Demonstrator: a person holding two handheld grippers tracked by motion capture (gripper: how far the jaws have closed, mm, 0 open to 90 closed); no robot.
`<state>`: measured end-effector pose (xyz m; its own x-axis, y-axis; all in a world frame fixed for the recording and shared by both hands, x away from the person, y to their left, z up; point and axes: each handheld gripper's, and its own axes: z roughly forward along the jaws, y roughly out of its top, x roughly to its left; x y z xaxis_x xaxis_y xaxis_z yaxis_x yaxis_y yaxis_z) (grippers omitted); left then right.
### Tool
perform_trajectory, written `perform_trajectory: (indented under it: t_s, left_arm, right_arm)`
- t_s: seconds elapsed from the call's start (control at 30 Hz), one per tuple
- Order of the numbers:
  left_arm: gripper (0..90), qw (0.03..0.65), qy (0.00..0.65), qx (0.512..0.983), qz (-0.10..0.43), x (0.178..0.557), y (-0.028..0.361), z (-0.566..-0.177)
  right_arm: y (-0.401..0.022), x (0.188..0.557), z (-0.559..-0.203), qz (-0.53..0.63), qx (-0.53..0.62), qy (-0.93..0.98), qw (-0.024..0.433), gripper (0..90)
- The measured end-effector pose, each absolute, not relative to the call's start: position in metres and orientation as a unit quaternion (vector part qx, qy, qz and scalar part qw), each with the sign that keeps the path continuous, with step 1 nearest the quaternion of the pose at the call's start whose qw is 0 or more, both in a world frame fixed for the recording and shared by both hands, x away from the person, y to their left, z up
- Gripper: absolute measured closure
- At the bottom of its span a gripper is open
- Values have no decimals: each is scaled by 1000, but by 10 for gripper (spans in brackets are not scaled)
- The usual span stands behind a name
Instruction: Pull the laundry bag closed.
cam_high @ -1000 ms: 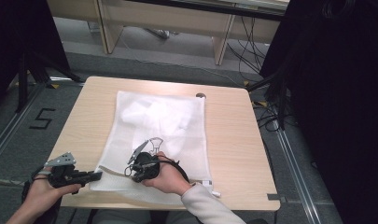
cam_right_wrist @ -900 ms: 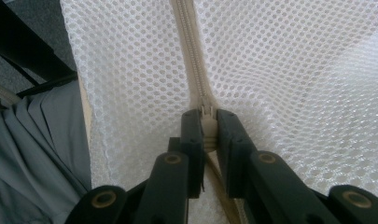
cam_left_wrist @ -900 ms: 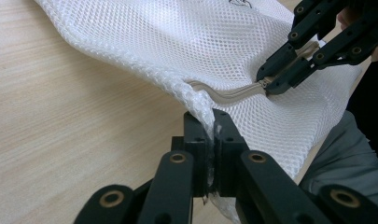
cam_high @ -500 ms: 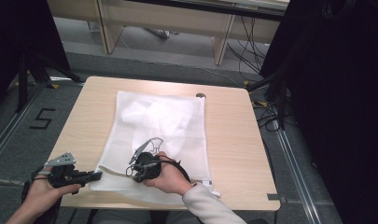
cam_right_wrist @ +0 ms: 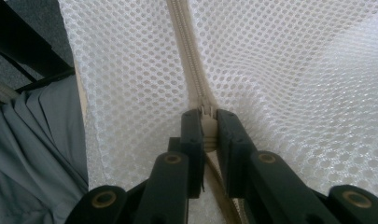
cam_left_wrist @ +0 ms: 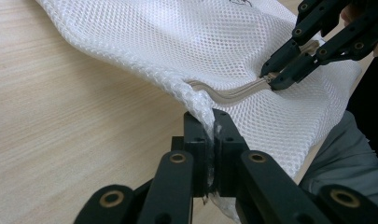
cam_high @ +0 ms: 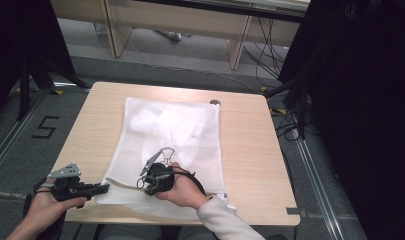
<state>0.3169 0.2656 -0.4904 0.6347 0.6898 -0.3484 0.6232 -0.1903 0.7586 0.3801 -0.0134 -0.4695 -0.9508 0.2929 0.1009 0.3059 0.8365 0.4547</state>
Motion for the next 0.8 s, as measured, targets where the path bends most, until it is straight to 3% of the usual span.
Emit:
perform_trajectory:
  t_s: [0.8]
  left_arm:
    - [854,471,425,772,36,317,266,-490]
  right_arm:
    - [-20,381,-469,-234,-152,-960,16,824]
